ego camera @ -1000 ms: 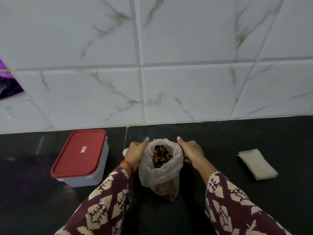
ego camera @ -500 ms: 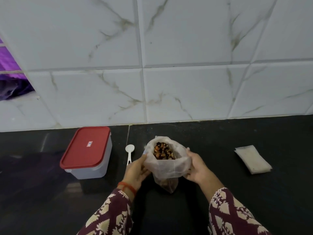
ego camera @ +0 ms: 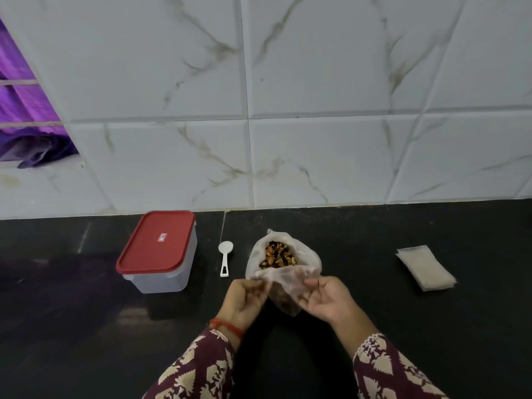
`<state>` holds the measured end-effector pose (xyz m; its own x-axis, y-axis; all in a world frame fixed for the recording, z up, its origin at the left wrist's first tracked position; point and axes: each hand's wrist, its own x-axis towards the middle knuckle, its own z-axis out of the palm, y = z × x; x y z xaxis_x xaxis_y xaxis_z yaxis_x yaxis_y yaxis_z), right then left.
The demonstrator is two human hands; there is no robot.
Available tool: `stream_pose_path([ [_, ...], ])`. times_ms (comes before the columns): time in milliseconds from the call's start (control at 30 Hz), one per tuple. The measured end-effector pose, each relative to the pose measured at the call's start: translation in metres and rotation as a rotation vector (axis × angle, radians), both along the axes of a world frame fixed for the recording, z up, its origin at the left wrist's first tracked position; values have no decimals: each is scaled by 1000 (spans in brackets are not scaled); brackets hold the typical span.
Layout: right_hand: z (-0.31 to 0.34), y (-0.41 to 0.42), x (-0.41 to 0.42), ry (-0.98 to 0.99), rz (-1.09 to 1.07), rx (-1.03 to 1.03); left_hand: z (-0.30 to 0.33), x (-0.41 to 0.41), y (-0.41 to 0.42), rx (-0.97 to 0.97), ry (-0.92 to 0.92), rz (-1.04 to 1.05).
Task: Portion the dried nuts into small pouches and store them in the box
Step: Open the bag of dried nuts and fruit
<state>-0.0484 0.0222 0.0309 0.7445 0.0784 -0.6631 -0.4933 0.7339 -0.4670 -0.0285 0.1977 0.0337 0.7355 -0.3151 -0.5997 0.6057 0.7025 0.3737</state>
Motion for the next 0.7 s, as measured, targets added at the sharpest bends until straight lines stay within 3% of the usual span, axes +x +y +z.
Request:
stream_pose_path([
  [100,4,4,-8,73,157,-289,-8,-11,1,157,6,-11],
  [167,9,1,-7,103,228,-687,-6,-12,5,261,-35,-25],
  [233,10,-3,-4,88,186,-1024,-2,-12,9,374,-86,-87],
  [267,11,-4,-1,51,160,-1070,1,-11,10,432,-107,-136],
  [367,20,1,5,0,139,-963,5,-9,4,554,-136,-224],
  [533,13,13,18,16,235,-807,-2,-6,-9,588,-167,-141],
  [600,12,16,20,43,186,-695,-4,-4,-10,466,-134,-87],
  [700,7,10,16,10,-88,-135,-3,-4,-7,62,-37,47],
])
